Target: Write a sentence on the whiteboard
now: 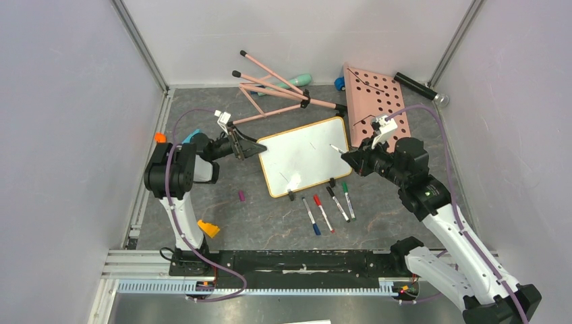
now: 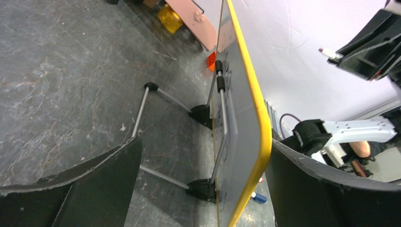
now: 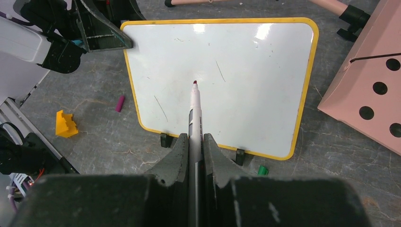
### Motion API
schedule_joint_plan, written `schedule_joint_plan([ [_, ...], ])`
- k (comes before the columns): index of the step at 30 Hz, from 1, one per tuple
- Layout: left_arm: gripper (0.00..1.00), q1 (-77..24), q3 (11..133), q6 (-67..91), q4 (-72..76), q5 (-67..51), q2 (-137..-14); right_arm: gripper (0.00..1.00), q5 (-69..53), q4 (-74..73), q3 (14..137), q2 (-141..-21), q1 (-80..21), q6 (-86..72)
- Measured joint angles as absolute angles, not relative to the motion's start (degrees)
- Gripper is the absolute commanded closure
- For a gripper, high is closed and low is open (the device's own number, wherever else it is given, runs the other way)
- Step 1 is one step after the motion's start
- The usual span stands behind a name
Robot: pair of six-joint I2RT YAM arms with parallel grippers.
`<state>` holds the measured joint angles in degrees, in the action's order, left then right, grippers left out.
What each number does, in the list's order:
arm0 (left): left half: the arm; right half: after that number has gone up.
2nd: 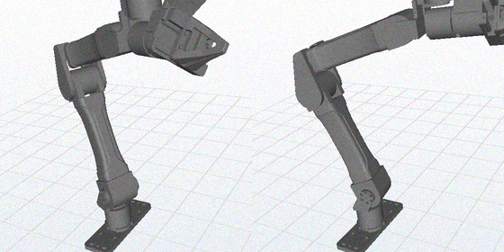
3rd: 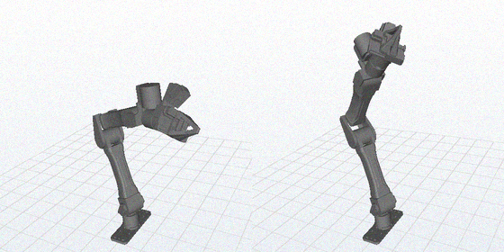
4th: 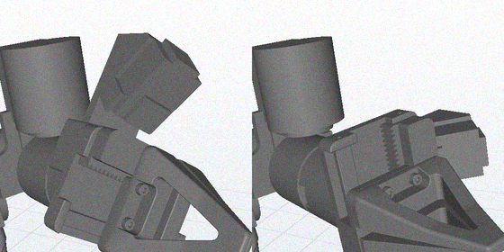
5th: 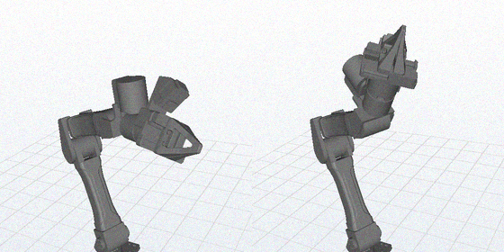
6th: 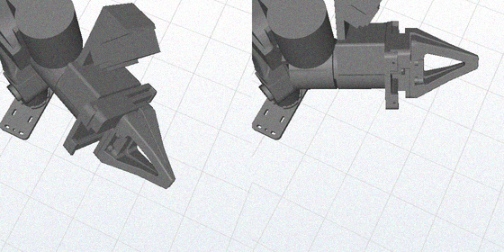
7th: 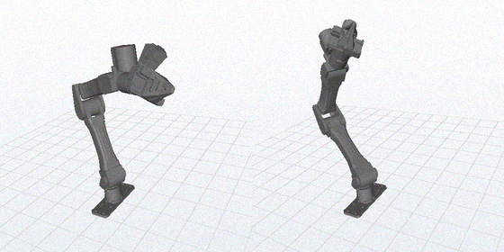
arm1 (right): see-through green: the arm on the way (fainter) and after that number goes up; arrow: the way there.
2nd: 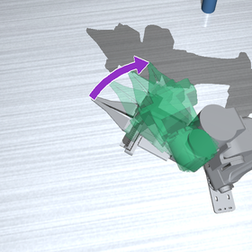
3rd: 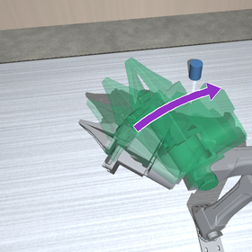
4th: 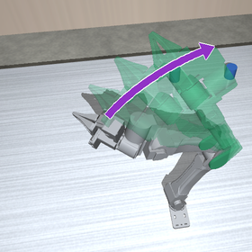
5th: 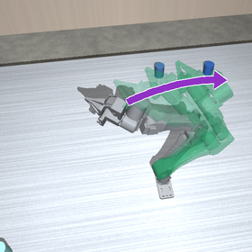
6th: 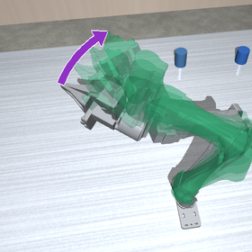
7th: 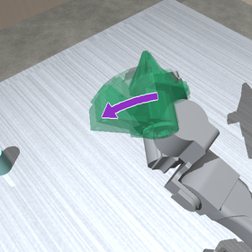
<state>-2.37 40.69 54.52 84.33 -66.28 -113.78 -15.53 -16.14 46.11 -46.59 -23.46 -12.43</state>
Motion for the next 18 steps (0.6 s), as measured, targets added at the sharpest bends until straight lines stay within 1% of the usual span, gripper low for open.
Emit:
schedule_joint_plan([
  [3,0.03,-2.33,39.0,50.74,84.4,-65.95,-113.82,1.0,-15.55,-15.86,46.11,-46.83,-23.46,-12.43],
  [5,0.01,-2.33,38.09,48.56,84.36,-65.98,-113.82,1.0,-15.55,-15.86,46.11,-47.16,-23.46,-12.43],
  [6,0.03,-2.33,37.82,47.22,84.38,-66.08,-113.82,1.0,-15.55,-15.84,46.11,-47.35,-23.46,-12.43],
  [9,0.17,-2.33,36.67,43.59,84.51,-66.08,-113.8,1.0,-15.57,-15.86,46.11,-47.75,-23.46,-12.45],
  [12,0.3,-2.33,32.82,39.66,84.58,-64.95,-113.34,1.0,-15.55,-15.86,46.11,-47.83,-23.46,-12.47],
  [14,0.34,-2.35,30.55,37.91,84.73,-64.01,-112.79,1.0,-15.53,-15.84,46.11,-47.86,-23.46,-12.49],
  [17,0.44,-2.46,30.17,36.67,85.69,-63.83,-112.55,1.0,-15.55,-15.62,46.11,-47.97,-23.46,-12.62],
  [18,0.45,-2.48,30.48,36.56,85.84,-63.88,-112.55,1.0,-15.55,-15.44,46.11,-48.12,-23.46,-12.64],
])
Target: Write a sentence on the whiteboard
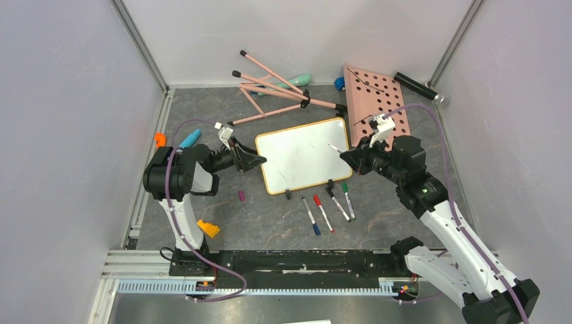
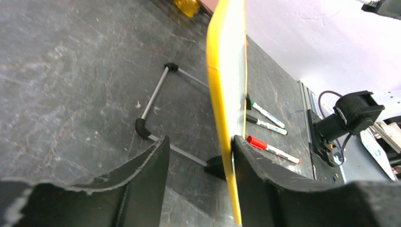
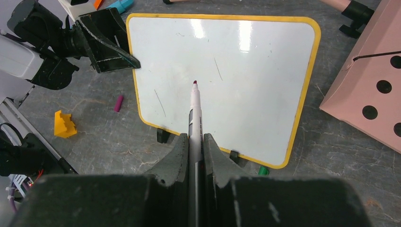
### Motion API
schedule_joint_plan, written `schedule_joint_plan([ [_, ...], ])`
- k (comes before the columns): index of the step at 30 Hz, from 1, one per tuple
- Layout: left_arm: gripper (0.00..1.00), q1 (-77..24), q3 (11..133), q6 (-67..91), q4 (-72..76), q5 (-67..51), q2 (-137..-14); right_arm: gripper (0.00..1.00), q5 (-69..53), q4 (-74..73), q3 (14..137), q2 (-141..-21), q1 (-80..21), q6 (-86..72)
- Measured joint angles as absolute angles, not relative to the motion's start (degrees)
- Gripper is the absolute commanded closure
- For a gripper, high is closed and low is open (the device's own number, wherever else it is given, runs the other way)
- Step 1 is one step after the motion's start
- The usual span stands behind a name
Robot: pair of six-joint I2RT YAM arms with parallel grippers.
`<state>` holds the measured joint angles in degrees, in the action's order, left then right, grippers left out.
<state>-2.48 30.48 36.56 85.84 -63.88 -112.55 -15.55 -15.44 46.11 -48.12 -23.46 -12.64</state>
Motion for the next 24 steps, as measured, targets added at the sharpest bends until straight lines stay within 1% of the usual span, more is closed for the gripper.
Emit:
schedule_joint_plan([
  [1,0.44,-2.48,30.94,36.51,85.86,-63.86,-112.55,1.0,-15.53,-15.27,46.11,-48.25,-23.46,-12.67],
  [4,0.35,-2.46,32.51,36.01,85.82,-63.51,-112.86,1.0,-15.55,-14.83,46.11,-48.88,-23.46,-12.86],
  [5,0.34,-2.42,32.88,35.86,85.78,-63.51,-113.03,1.0,-15.55,-14.76,46.11,-49.04,-23.46,-12.86],
  [13,0.39,-2.83,33.52,34.57,85.73,-65.69,-113.93,1.0,-15.51,-14.24,46.11,-49.21,-23.46,-12.91],
  [15,0.38,-3.31,33.5,33.23,85.73,-66.54,-113.93,1.0,-15.53,-14.17,46.09,-49.21,-23.46,-12.91],
  [20,0.33,-4.51,33.36,31.14,85.69,-68.47,-113.93,1.0,-15.55,-14.04,45.93,-49.23,-23.46,-13.06],
  [23,0.34,-5.37,33.47,31.27,85.67,-70.06,-113.93,1.0,-15.55,-13.76,45.54,-49.25,-23.46,-13.23],
  [24,0.36,-5.65,33.71,31.46,85.65,-70.65,-113.95,1.0,-15.55,-13.78,45.45,-49.28,-23.46,-13.32],
])
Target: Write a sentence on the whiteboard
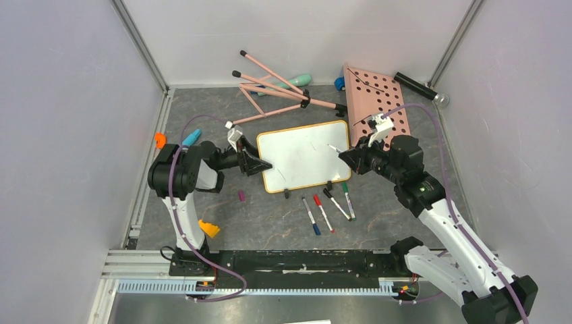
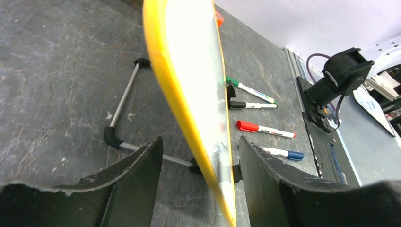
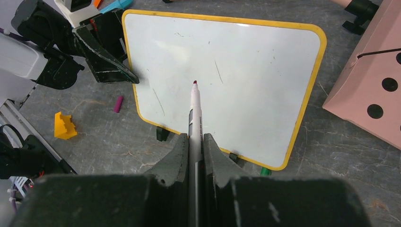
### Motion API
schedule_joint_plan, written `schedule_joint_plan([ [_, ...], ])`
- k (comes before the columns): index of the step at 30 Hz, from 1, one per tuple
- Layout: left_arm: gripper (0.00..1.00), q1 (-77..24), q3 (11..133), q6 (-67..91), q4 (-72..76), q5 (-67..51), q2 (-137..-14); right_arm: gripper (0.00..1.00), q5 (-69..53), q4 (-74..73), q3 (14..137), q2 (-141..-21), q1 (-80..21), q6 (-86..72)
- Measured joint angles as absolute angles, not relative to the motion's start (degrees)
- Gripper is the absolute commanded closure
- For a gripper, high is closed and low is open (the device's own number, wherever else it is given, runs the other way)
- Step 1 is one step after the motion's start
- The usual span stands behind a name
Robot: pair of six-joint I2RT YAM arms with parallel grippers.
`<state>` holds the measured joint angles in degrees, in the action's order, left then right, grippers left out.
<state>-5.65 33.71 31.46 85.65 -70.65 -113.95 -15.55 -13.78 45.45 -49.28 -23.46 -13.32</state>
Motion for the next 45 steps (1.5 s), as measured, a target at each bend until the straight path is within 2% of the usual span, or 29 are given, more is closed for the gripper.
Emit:
schedule_joint_plan([
  [5,0.58,-7.77,36.77,32.64,85.62,-72.14,-115.66,1.0,-15.55,-13.69,45.34,-49.65,-23.46,-13.56],
  [6,0.7,-8.16,36.91,32.62,85.58,-72.14,-115.96,1.0,-15.55,-13.69,45.34,-49.69,-23.46,-13.63],
  [9,0.93,-8.82,36.77,32.8,85.41,-71.94,-116.16,1.0,-15.55,-13.47,45.34,-49.69,-23.46,-13.72],
  [11,0.98,-8.93,36.47,36.18,85.52,-72.18,-115.9,1.0,-15.55,-13.32,45.34,-49.69,-23.46,-13.72],
  [23,0.98,-9.15,32.82,38.65,85.65,-66.17,-113.84,1.0,-15.33,-13.32,45.08,-49.28,-23.46,-13.72],
  [32,0.98,-4.86,34.06,39.0,85.58,-68.12,-114.52,1.0,-14.9,-13.39,45.08,-48.05,-23.46,-13.65],
  [42,0.98,-4.62,38.46,40.53,85.32,-72.58,-117.14,1.0,-14.92,-13.41,45.08,-47.72,-23.46,-13.69],
  [45,0.91,-4.64,38.46,40.32,85.34,-72.82,-117.14,1.0,-14.92,-13.39,45.08,-47.75,-23.46,-13.74],
])
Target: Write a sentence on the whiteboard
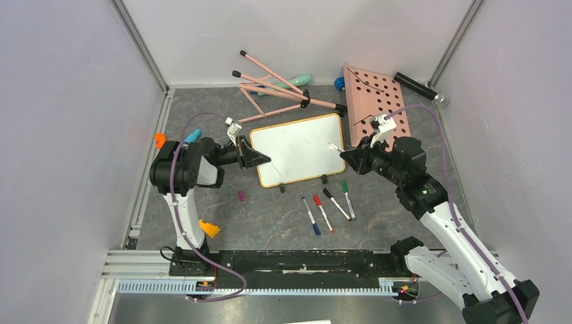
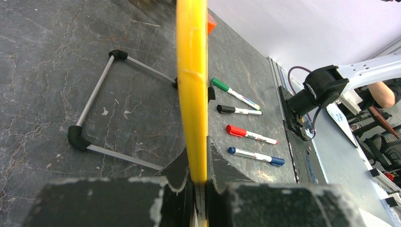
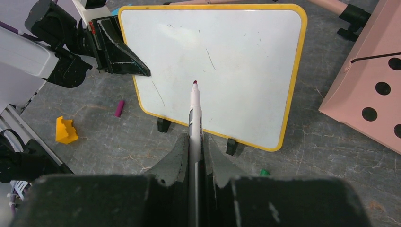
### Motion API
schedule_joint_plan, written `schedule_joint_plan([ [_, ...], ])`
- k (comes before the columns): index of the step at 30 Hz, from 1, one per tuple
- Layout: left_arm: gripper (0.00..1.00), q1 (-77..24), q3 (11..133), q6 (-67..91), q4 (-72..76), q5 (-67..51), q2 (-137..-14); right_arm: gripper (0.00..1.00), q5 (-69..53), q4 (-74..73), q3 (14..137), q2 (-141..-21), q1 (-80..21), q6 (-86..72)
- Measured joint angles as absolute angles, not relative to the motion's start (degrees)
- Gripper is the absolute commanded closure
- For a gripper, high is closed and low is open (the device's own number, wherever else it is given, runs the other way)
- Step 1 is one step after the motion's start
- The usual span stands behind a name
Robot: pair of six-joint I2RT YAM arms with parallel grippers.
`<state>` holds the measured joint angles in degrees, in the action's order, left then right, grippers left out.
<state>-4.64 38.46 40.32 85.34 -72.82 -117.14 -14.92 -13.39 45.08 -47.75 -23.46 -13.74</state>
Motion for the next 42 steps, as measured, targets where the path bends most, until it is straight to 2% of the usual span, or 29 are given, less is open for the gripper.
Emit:
schedule_joint_plan([
  [7,0.64,-4.58,38.44,37.98,85.41,-72.66,-117.58,1.0,-14.92,-13.32,45.08,-48.93,-23.46,-14.04],
  [13,0.57,-4.58,37.78,35.31,85.38,-72.53,-118.06,1.0,-14.9,-12.97,45.08,-51.05,-23.46,-14.61],
  [18,0.57,-4.58,35.14,34.98,85.38,-72.51,-117.93,1.0,-15.18,-11.81,45.08,-52.9,-23.46,-15.33],
  [20,0.6,-4.58,34.02,34.98,85.38,-72.49,-117.75,1.0,-15.42,-11.2,45.08,-53.54,-23.46,-15.46],
  [24,0.88,-4.58,32.18,34.65,85.38,-72.38,-117.49,1.0,-16.05,-10.46,45.08,-54.3,-23.46,-15.46],
  [26,0.97,-4.58,32.16,34.3,85.32,-72.29,-117.49,1.0,-16.25,-9.96,45.08,-54.46,-23.46,-15.46],
  [36,0.98,-4.62,27.29,32.27,85.38,-69.14,-113.3,1.0,-16.62,-6.46,44.77,-55.53,-23.92,-16.05],
  [42,0.98,-4.75,29.3,32.36,85.3,-69.49,-114.52,1.0,-16.43,-4.19,44.75,-58.11,-25.76,-16.86],
])
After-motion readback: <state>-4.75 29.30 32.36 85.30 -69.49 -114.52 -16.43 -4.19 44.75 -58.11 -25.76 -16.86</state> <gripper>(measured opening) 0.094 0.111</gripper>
